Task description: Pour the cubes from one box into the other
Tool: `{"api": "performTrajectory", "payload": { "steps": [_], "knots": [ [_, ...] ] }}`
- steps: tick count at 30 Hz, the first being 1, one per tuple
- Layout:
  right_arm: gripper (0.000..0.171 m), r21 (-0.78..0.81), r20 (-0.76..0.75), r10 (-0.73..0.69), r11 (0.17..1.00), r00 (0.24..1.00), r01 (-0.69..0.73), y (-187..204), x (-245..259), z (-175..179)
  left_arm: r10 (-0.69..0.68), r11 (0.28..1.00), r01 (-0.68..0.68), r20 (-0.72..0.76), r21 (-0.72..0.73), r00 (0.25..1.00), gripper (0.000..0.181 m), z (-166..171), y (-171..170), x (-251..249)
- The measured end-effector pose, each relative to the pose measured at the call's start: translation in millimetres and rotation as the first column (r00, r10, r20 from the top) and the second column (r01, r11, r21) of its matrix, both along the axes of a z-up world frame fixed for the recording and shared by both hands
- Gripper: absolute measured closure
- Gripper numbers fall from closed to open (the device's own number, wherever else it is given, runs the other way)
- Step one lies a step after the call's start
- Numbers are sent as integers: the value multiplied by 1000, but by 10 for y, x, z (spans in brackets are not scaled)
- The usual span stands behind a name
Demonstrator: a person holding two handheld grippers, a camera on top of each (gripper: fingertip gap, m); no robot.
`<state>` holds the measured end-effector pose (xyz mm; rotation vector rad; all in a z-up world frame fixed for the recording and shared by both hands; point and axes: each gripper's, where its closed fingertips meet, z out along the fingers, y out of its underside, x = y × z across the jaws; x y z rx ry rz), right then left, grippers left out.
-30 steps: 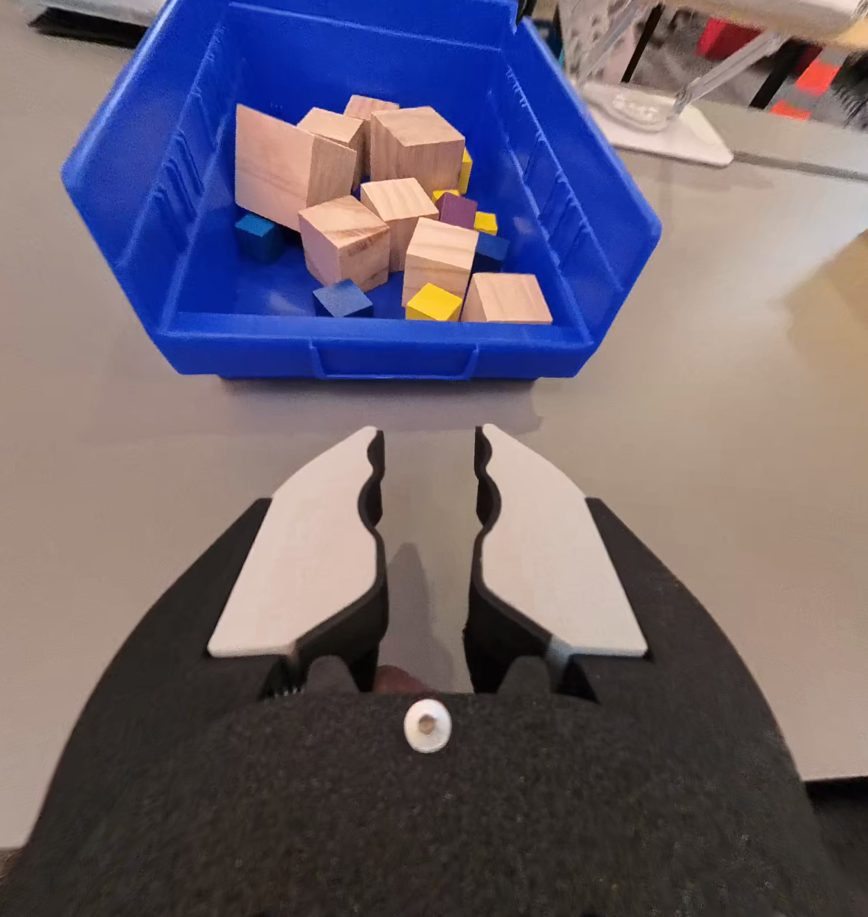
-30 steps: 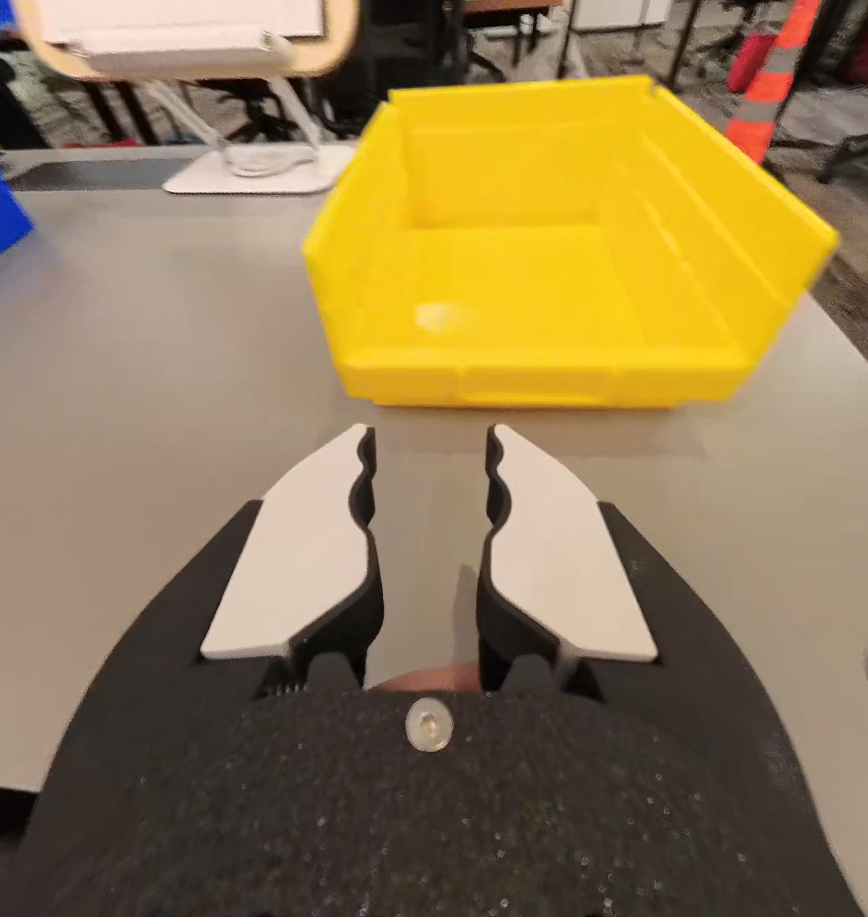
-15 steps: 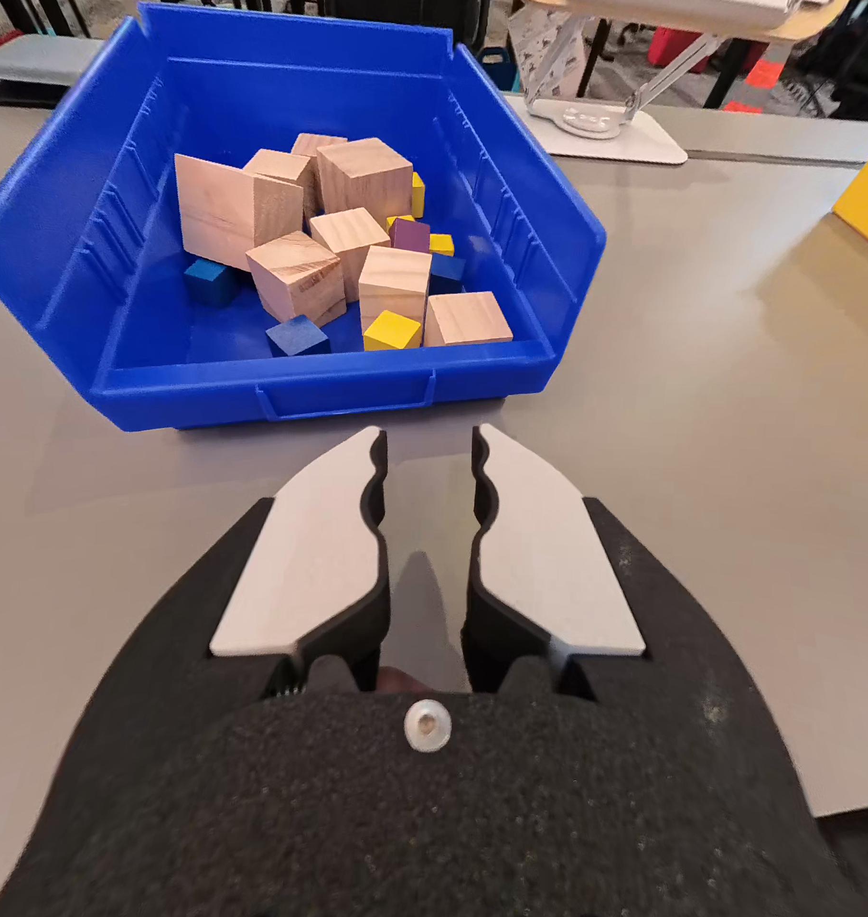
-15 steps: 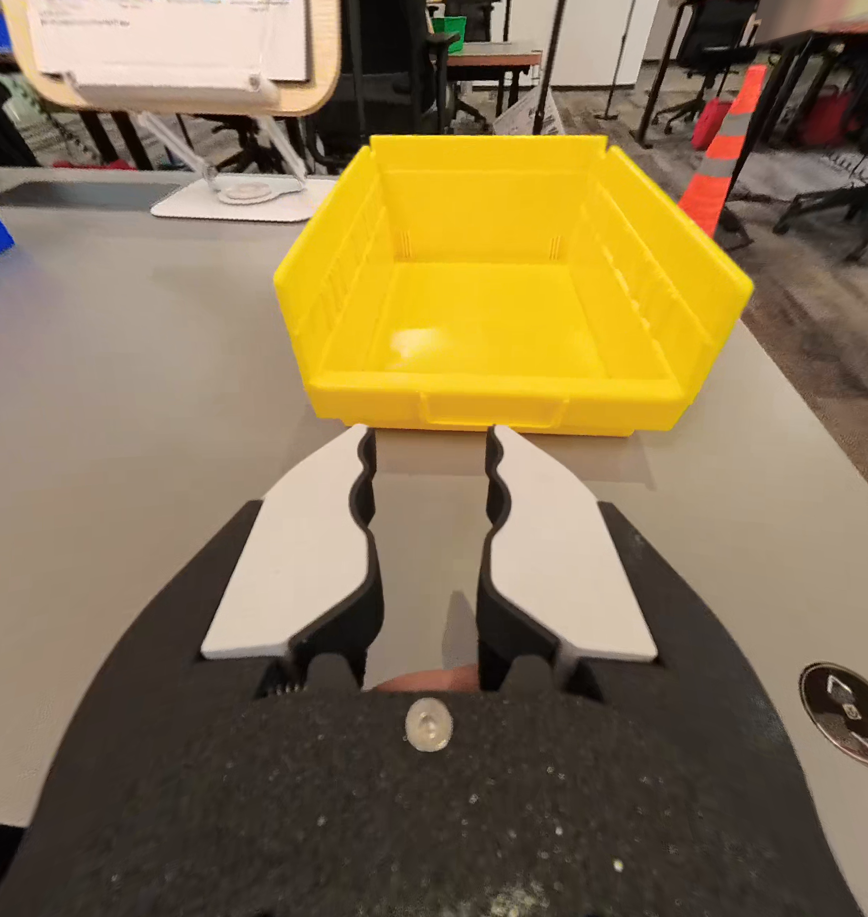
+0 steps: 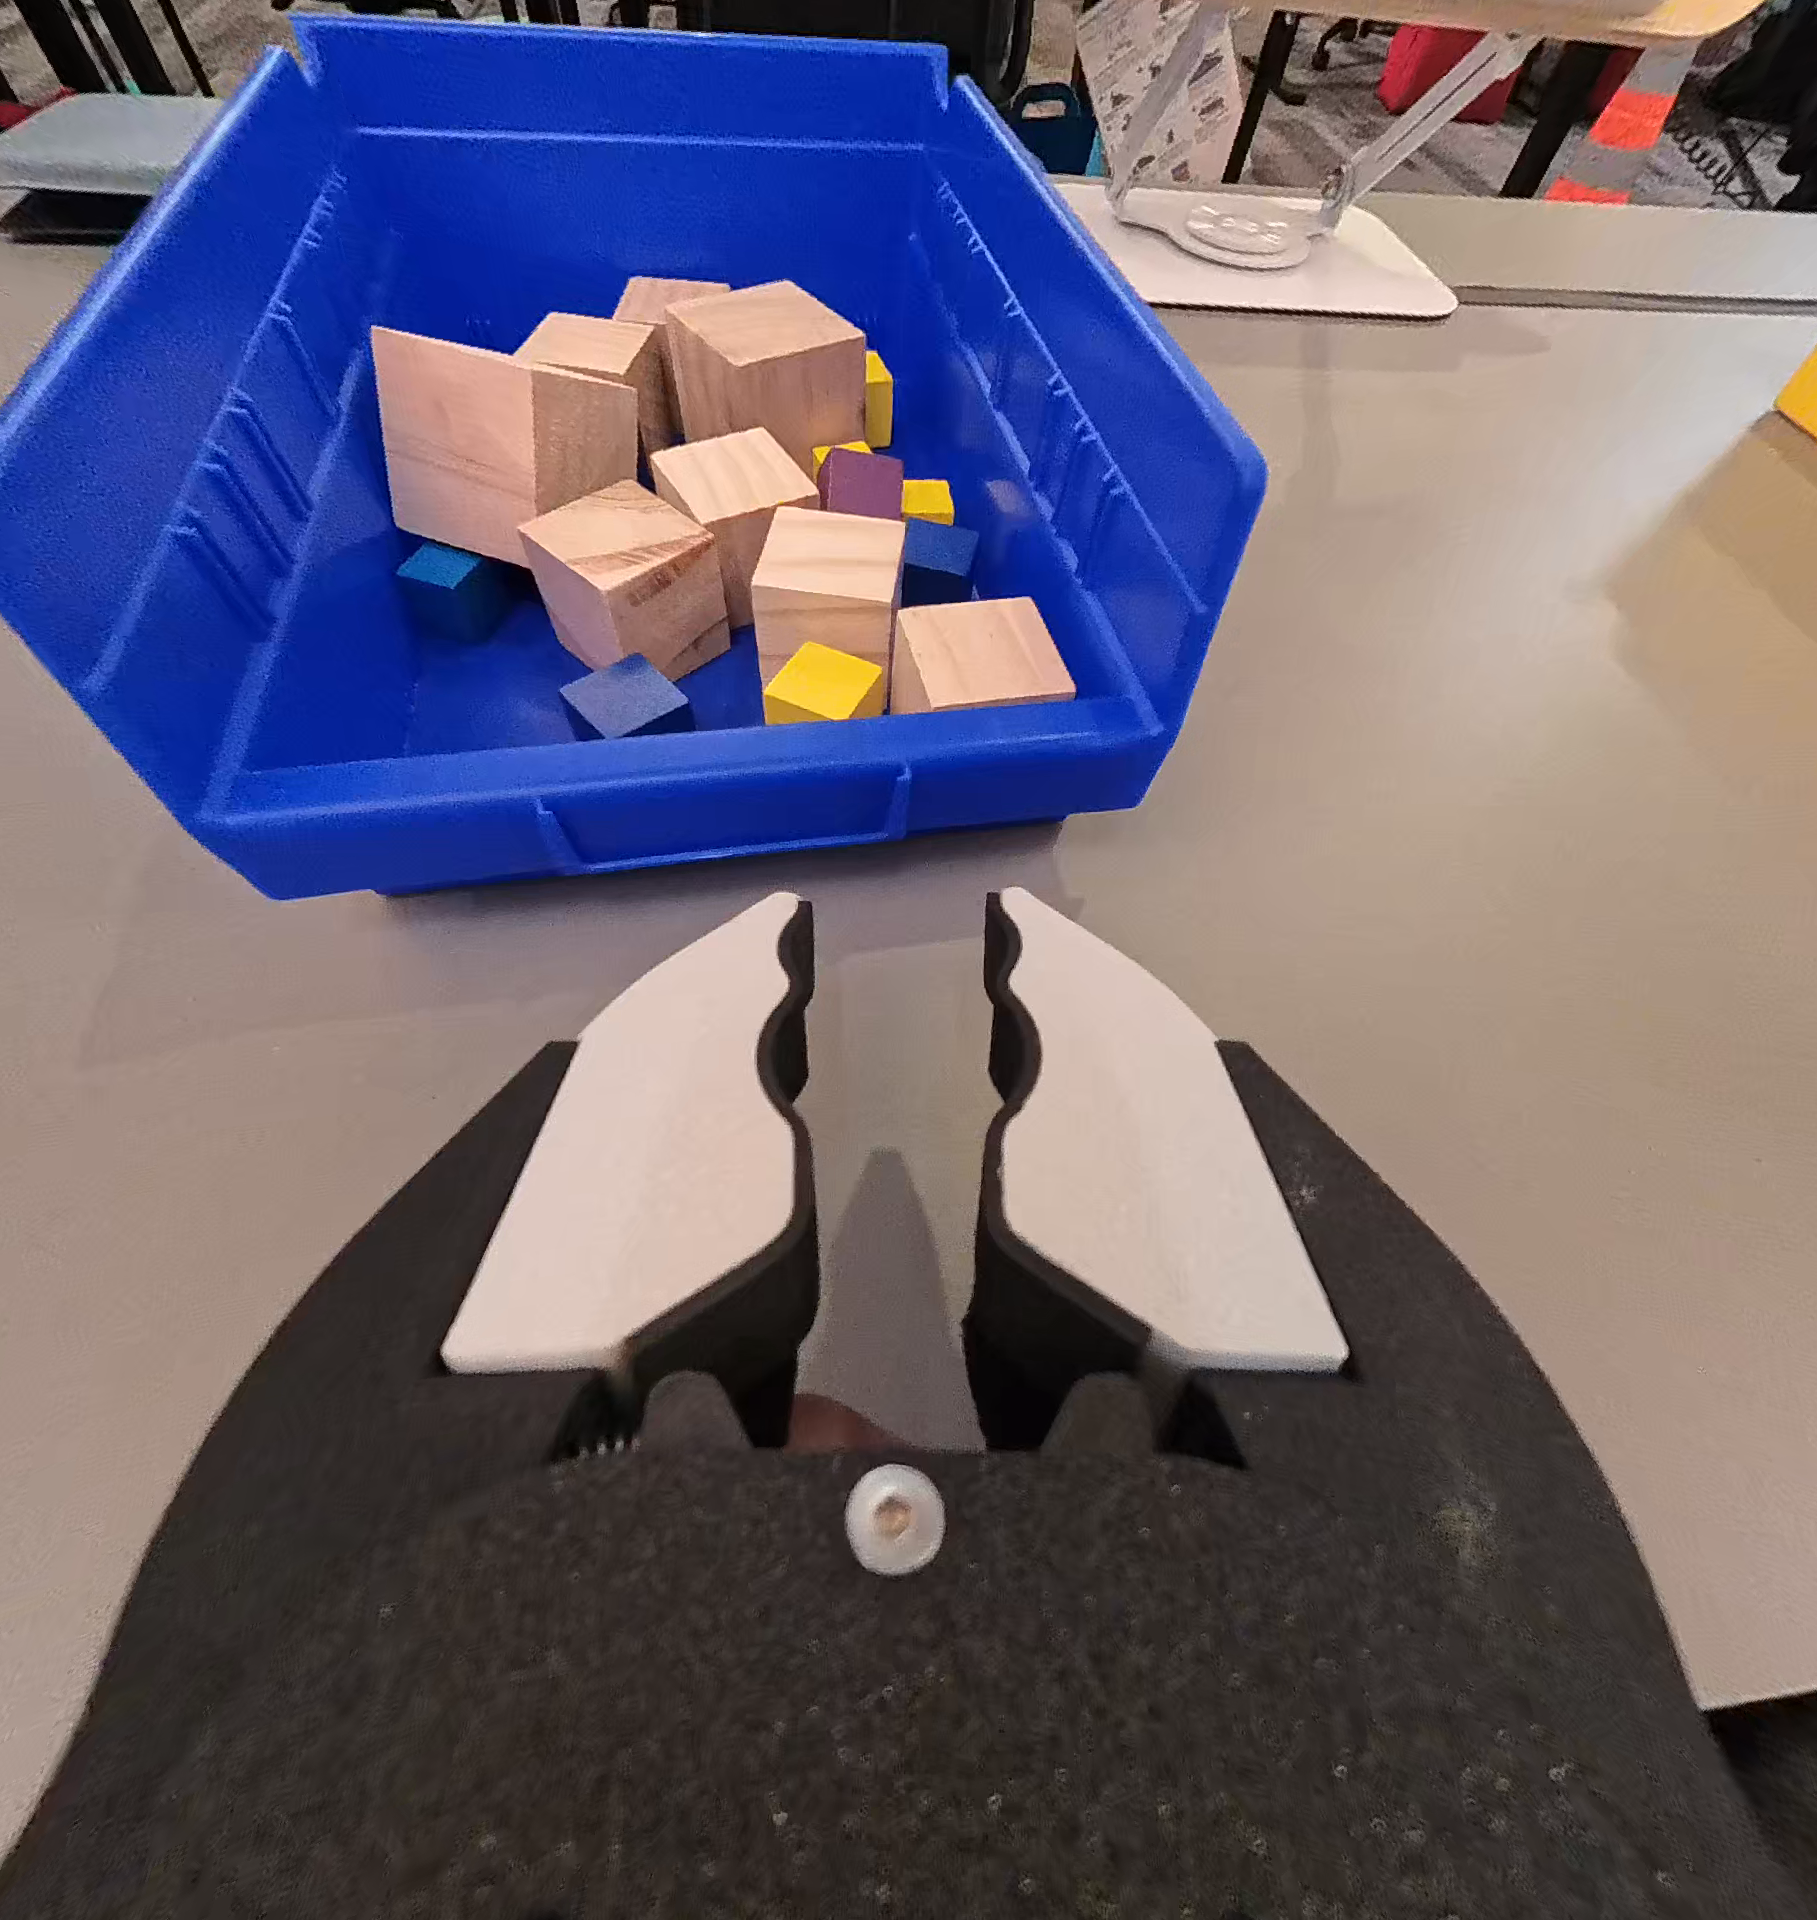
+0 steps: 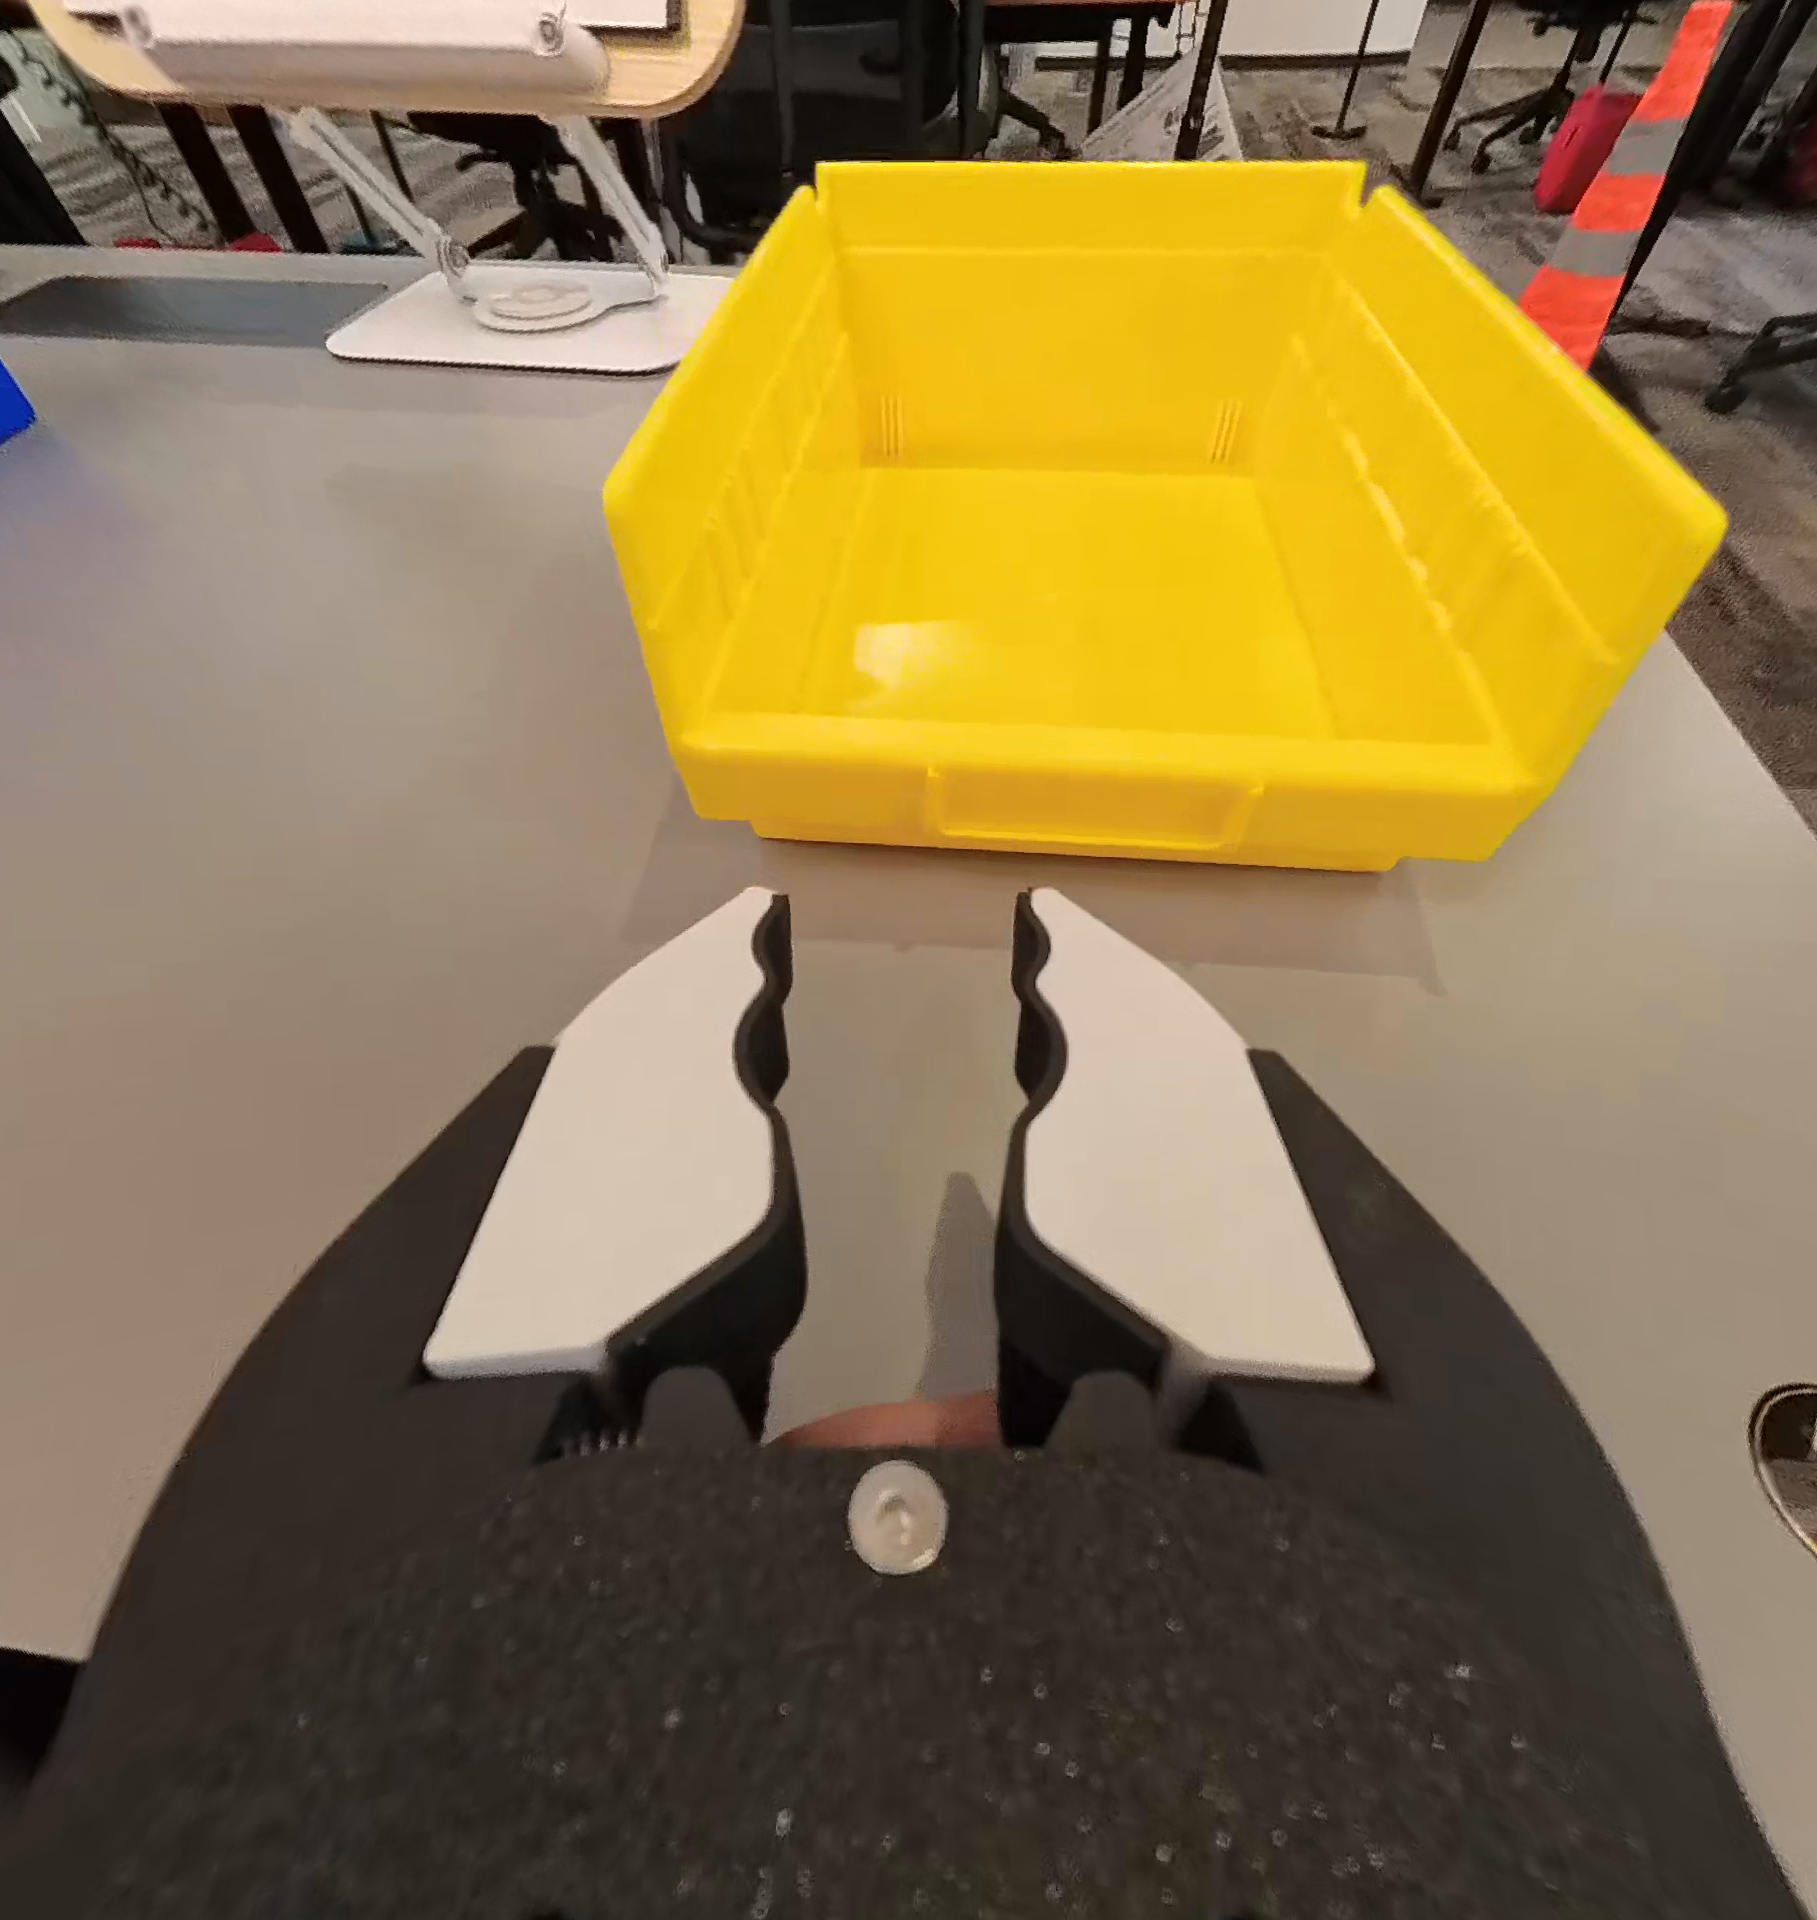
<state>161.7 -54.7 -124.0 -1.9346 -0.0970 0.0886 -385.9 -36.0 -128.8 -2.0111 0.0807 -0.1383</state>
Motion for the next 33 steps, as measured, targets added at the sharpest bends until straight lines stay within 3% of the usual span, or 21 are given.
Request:
{"api": "performTrajectory", "payload": {
  "steps": [20, 24, 28, 33],
  "knots": [
    [131, -27, 16, 10, 1000, 1000, -10, 2, -60, -59, -21, 998, 24, -50, 59, 999, 142, 75, 16, -22],
    [132, -20, -2, 1, 1000, 1000, -1, -3, -25, -45, 99, 993, -93, -93, 68, 991, 143, 152, 68, -449],
    [131, -31, -1, 6, 1000, 1000, -6, -3, -31, -75, 192, 979, -194, 25, 68, 981, 141, 312, 159, -996],
    [131, -34, -7, 10, 999, 1000, -10, 5, -34, -88, 133, 990, -132, 26, -51, 991, 130, 46, 404, -1376]
  ]
}}
